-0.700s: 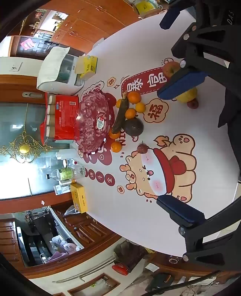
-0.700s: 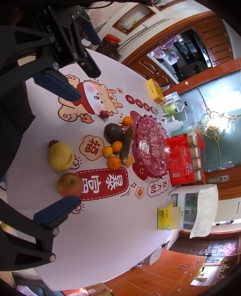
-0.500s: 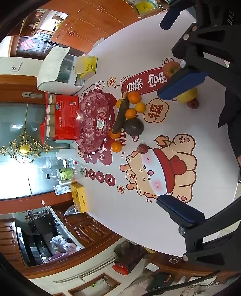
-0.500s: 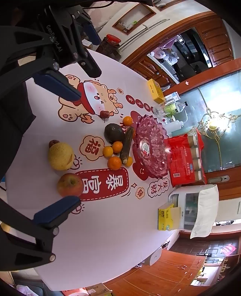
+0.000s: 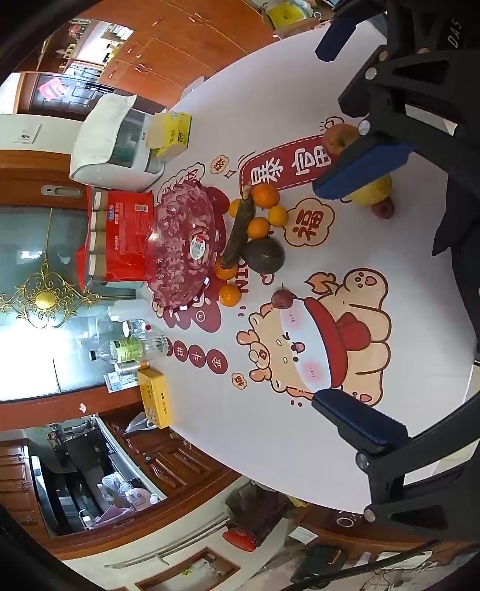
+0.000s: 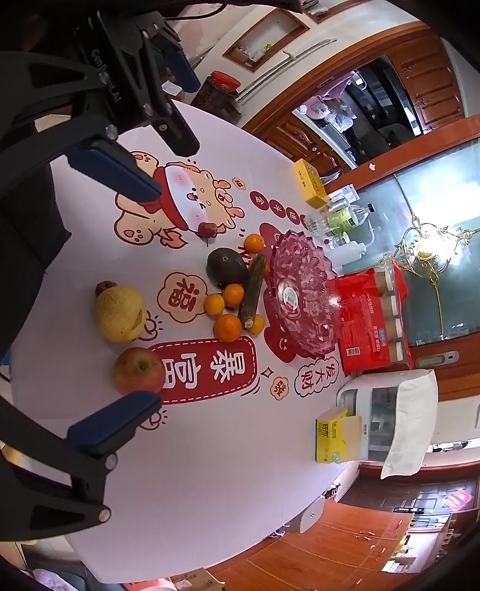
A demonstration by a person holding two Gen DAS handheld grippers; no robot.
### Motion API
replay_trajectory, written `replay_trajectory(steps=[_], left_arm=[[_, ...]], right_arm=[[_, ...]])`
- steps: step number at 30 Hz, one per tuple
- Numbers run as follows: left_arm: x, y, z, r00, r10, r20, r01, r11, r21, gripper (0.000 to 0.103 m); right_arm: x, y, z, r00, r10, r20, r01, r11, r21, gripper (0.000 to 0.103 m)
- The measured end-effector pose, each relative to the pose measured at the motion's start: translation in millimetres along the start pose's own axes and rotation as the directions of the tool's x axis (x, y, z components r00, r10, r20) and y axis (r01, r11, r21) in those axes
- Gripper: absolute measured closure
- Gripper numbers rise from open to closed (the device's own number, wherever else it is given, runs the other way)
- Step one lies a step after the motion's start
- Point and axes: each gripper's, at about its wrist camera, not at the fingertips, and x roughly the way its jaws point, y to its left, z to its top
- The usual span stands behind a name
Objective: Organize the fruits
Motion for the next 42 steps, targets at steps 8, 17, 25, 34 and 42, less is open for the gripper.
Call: replay_trajectory(steps=[8, 17, 25, 34, 42], left_arm=[[0, 0, 0, 1.000, 0.000, -0.004, 0.000, 1.000, -0.001, 0.001], [3, 0, 3, 1.000, 0.001, 0.000, -0.001, 1.000, -0.002, 0.001], [2, 0, 6, 1.000, 0.010, 0.010, -0.010, 1.000, 0.004, 0.001], [-12, -5, 3, 1.000, 0.021, 0.021, -0.022, 0.999, 0.039, 0.001], [-13, -15, -2, 1.000, 0.002, 0.021, -0.004, 0.996, 0.084, 0.001]], right_arm=[[0, -2, 0, 1.000, 0.000, 0.002, 0.000, 1.000, 0.000, 0.001], [-1, -2, 1, 1.000, -0.001, 0.015, 0.001, 1.000, -0.015, 0.001], [-3, -1, 1, 1.000, 0.002, 0.027, -0.002, 1.000, -0.014, 0.001], [-11, -5, 0, 0.999, -0.002, 0.054, 0.003, 1.000, -0.010, 0.001], [-15, -9, -3, 0.997, -0.012, 0.083, 0.013, 1.000, -0.013, 0.001]])
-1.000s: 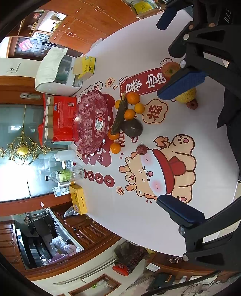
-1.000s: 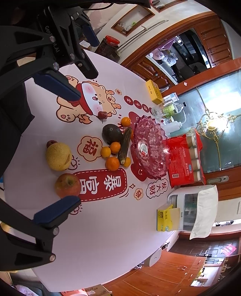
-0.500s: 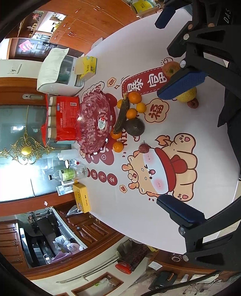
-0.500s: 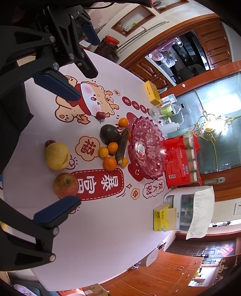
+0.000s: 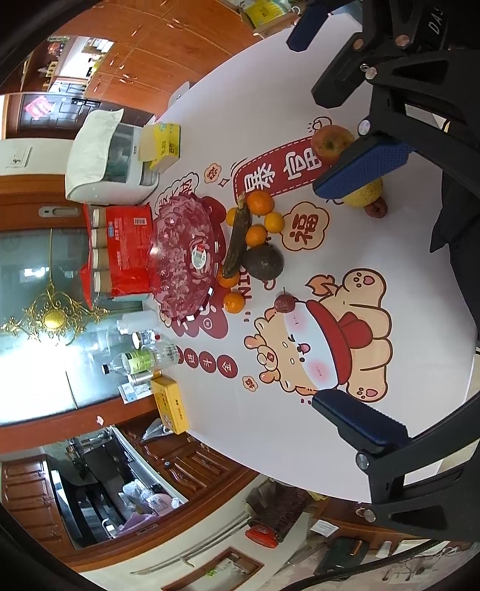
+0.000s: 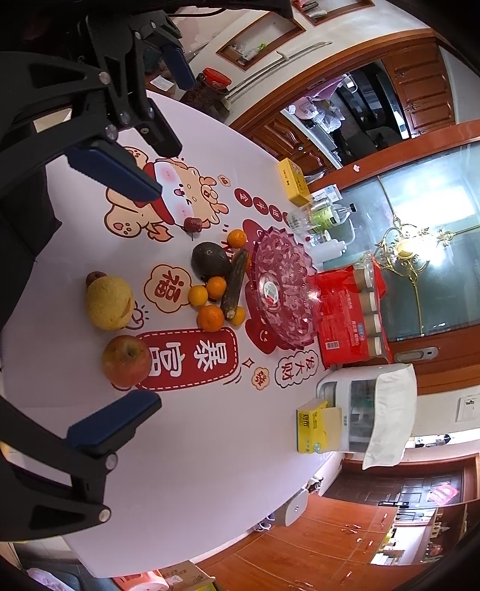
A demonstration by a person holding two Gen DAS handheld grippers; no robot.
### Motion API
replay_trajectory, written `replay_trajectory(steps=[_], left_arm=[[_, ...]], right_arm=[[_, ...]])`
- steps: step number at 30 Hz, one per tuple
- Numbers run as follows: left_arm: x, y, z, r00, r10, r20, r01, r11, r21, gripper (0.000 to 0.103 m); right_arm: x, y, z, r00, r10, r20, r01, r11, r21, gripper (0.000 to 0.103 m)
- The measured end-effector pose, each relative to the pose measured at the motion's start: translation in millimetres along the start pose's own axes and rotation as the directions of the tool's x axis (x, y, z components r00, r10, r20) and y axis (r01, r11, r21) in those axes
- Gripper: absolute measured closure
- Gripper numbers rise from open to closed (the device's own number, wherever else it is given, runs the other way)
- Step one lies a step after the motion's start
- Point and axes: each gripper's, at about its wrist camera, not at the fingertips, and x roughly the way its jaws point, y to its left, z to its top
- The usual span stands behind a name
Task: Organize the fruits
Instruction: 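Move the left tool to the yellow pear while the right tool approaches the red apple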
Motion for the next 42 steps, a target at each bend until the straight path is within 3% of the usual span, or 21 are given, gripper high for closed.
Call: replay_trajectory(steps=[8, 15, 20, 26, 28, 34, 36, 38, 42], left_arm=[[6, -8, 3, 0.997, -0.074, -0.031, 0.075, 0.996, 0.051, 0.001], [30, -21, 4, 0.980, -0.149, -0.133, 0.163, 0.981, 0.102, 0.001], [54, -35, 3, 0.951, -0.196, -0.240, 0.234, 0.962, 0.141, 0.001], [82, -62, -2, 0.906, -0.213, -0.366, 0.308, 0.925, 0.222, 0.001], [91, -73, -4, 0.886, -0.211, -0.413, 0.335, 0.906, 0.257, 0.001], [127, -107, -12, 0.798, -0.198, -0.569, 0.425, 0.855, 0.297, 0.003], [138, -116, -16, 0.771, -0.191, -0.608, 0.442, 0.847, 0.294, 0.004], [152, -124, -19, 0.733, -0.191, -0.653, 0.464, 0.842, 0.275, 0.004], [174, -136, -25, 0.681, -0.185, -0.708, 0.481, 0.842, 0.243, 0.005]], right_arm=[[-7, -13, 0, 0.998, -0.040, 0.043, 0.041, 0.999, -0.023, 0.001], [1, -41, -9, 0.991, -0.112, 0.071, 0.114, 0.993, -0.024, 0.001], [18, -68, -27, 0.989, -0.134, 0.056, 0.136, 0.990, -0.036, 0.001], [41, -90, -47, 0.995, -0.102, 0.014, 0.103, 0.992, -0.073, 0.001], [49, -94, -56, 0.995, -0.103, 0.004, 0.102, 0.989, -0.110, 0.001], [71, -95, -75, 0.995, -0.096, -0.024, 0.087, 0.961, -0.262, 0.001], [80, -97, -81, 0.995, -0.089, -0.040, 0.073, 0.954, -0.291, 0.001], [89, -99, -86, 0.995, -0.082, -0.057, 0.060, 0.948, -0.312, 0.002], [101, -99, -94, 0.995, -0.060, -0.079, 0.029, 0.937, -0.349, 0.004]])
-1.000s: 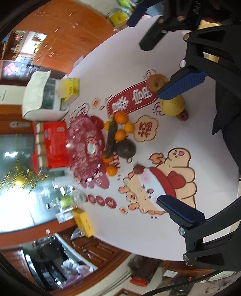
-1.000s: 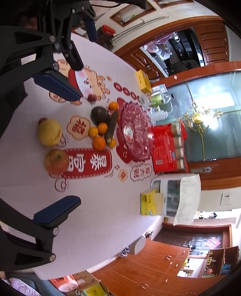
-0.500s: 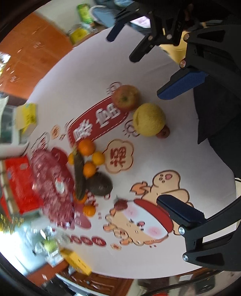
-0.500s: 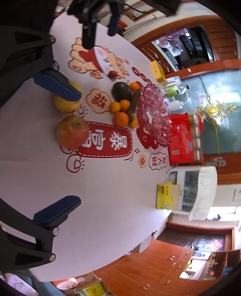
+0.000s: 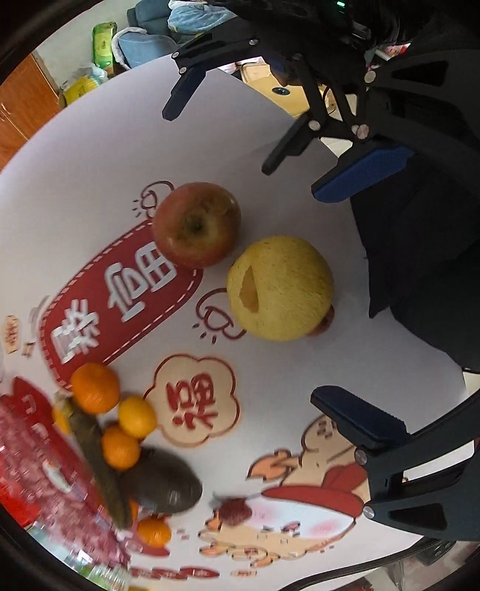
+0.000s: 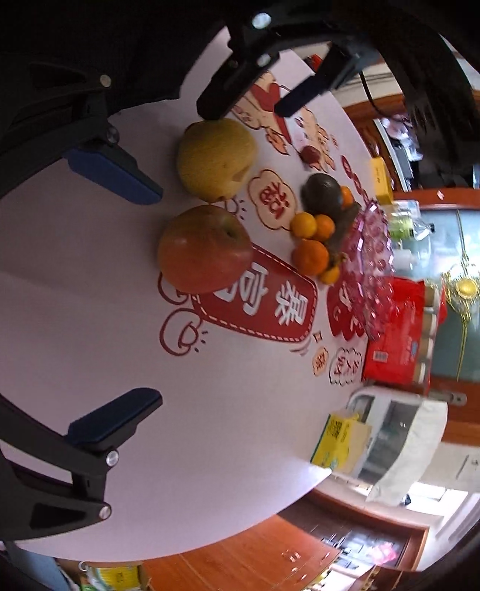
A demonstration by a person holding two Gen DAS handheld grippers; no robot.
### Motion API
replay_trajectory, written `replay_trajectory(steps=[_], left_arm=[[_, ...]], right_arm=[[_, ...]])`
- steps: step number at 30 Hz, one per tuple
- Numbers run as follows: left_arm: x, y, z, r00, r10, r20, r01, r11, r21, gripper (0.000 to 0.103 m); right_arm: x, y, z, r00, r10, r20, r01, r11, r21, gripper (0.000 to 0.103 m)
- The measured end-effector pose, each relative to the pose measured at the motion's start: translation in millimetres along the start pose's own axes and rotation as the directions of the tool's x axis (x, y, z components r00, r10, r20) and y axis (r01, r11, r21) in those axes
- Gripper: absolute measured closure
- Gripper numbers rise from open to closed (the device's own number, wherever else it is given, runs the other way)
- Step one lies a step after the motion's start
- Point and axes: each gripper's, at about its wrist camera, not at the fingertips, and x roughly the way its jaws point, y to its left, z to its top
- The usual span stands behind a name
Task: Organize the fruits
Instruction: 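Move the left tool to the yellow pear while the right tool approaches the red apple, then close the left tool on the pear while the right tool grasps the apple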
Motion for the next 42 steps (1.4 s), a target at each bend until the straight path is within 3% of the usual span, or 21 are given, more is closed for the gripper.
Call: replay_trajectory(steps=[8, 18, 23, 30, 33, 42], left_arm=[[33, -5, 22, 0.996, -0.045, -0.076, 0.043, 0.998, -0.036, 0.009], [65, -4, 33, 0.989, -0.085, -0.118, 0.073, 0.992, -0.103, 0.035], [71, -3, 33, 0.988, -0.102, -0.116, 0.089, 0.990, -0.111, 0.035], [74, 10, 33, 0.988, -0.118, -0.097, 0.105, 0.986, -0.132, 0.035], [74, 18, 26, 0.991, -0.111, -0.079, 0.099, 0.985, -0.141, 0.036], [48, 42, 16, 0.993, -0.116, -0.035, 0.109, 0.979, -0.170, 0.036]], right_arm=[[25, 8, -1, 0.998, 0.051, -0.028, -0.054, 0.993, -0.103, 0.008], [48, 17, 8, 0.993, 0.112, -0.027, -0.115, 0.975, -0.189, 0.016], [58, 20, 12, 0.989, 0.143, -0.032, -0.146, 0.968, -0.202, 0.022], [64, 23, 16, 0.986, 0.162, -0.025, -0.164, 0.971, -0.173, 0.029], [66, 23, 19, 0.988, 0.156, -0.011, -0.156, 0.976, -0.154, 0.037], [68, 13, 22, 0.982, 0.191, -0.004, -0.191, 0.981, -0.030, 0.038]])
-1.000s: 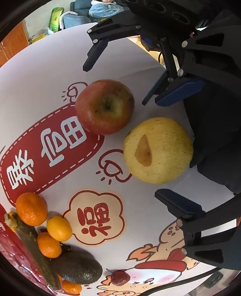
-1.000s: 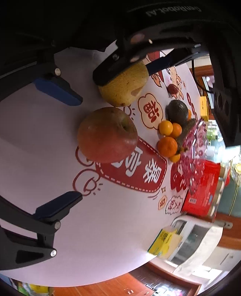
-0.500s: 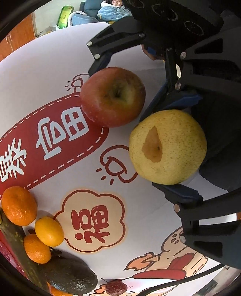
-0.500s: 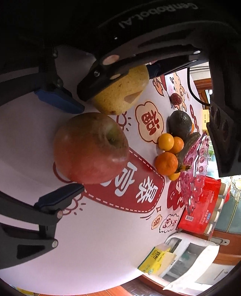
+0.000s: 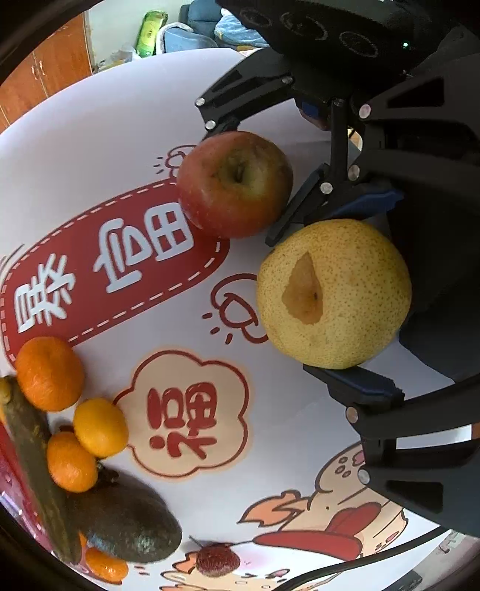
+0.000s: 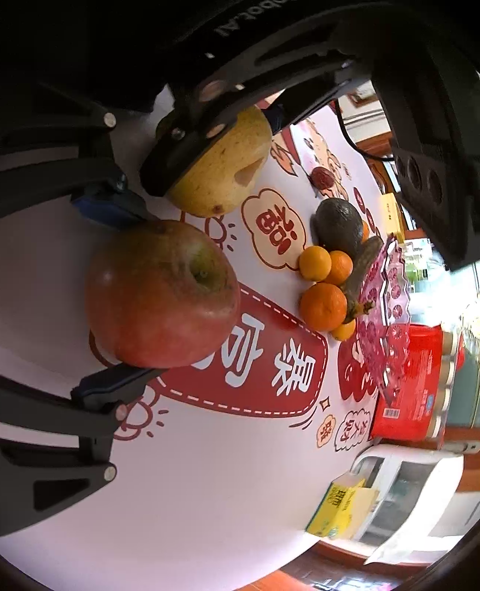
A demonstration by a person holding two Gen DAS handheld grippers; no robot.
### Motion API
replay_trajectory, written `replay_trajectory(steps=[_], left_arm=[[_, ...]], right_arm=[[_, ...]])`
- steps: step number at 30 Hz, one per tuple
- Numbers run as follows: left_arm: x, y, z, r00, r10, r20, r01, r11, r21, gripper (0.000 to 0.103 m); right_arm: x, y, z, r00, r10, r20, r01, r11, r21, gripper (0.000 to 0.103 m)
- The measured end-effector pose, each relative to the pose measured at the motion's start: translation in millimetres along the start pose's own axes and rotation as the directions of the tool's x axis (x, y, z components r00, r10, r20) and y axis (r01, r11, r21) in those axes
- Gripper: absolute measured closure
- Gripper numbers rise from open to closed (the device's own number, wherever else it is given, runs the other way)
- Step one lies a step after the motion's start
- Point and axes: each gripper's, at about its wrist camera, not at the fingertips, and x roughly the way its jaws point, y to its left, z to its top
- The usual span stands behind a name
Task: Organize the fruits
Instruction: 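Close the left tool on the pear while the right tool grasps the apple, then carry pear and apple into the pink bowl and open both tools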
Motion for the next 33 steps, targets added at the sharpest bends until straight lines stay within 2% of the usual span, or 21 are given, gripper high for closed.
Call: replay_trajectory(steps=[7, 12, 15, 22, 27, 33], left_arm=[[-40, 16, -7, 0.996, -0.007, 0.084, 0.009, 1.000, -0.021, 0.036], [-87, 28, -13, 0.984, 0.015, 0.180, -0.011, 1.000, -0.023, 0.036], [-117, 37, -15, 0.969, 0.042, 0.242, -0.037, 0.999, -0.025, 0.036], [-175, 43, 9, 0.935, 0.096, 0.341, -0.075, 0.994, -0.074, 0.036], [-193, 62, 29, 0.904, 0.146, 0.402, -0.104, 0.987, -0.124, 0.036], [-213, 91, 49, 0.871, 0.157, 0.465, -0.081, 0.981, -0.179, 0.036]], right_arm=[[-9, 2, 14, 0.999, 0.040, 0.018, -0.040, 0.998, 0.037, 0.038], [-19, 4, 40, 0.997, 0.057, 0.059, -0.059, 0.998, 0.032, 0.038], [-23, 4, 65, 0.994, 0.061, 0.086, -0.063, 0.998, 0.022, 0.038], [-27, 3, 120, 0.993, 0.060, 0.098, -0.061, 0.998, 0.002, 0.038], [-25, 0, 158, 0.992, 0.058, 0.111, -0.058, 0.998, -0.004, 0.038], [-14, -3, 198, 0.989, 0.064, 0.130, -0.065, 0.998, 0.001, 0.038]])
